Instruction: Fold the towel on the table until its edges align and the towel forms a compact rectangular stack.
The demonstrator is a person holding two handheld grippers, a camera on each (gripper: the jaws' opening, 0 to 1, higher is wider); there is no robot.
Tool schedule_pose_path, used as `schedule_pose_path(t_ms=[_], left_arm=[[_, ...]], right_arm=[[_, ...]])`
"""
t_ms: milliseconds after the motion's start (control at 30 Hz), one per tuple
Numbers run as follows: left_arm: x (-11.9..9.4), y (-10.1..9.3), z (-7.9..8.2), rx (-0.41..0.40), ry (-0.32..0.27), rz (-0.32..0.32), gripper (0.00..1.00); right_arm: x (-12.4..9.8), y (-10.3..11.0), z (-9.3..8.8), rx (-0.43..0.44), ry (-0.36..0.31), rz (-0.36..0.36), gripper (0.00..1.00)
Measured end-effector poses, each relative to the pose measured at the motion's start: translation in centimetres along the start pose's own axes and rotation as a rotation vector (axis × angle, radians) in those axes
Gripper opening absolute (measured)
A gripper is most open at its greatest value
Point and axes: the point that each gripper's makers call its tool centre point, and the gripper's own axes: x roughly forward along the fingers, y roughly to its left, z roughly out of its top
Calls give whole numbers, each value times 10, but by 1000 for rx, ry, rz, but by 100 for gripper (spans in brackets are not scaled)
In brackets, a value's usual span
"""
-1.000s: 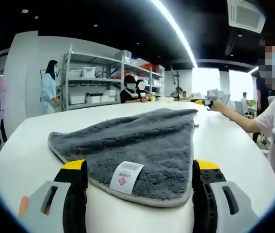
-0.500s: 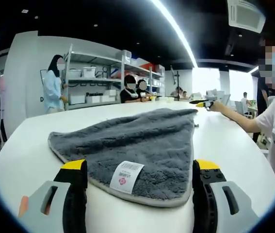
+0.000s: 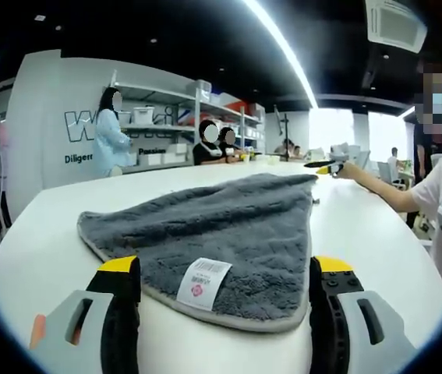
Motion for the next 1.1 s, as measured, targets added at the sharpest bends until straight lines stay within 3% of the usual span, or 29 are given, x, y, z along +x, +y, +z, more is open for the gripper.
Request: schedule_pose_path(t_ms=[1100], left_arm=[[0, 1, 0, 1, 2, -1, 88]], right_arm=[[3, -12, 1, 9, 6, 7, 93]])
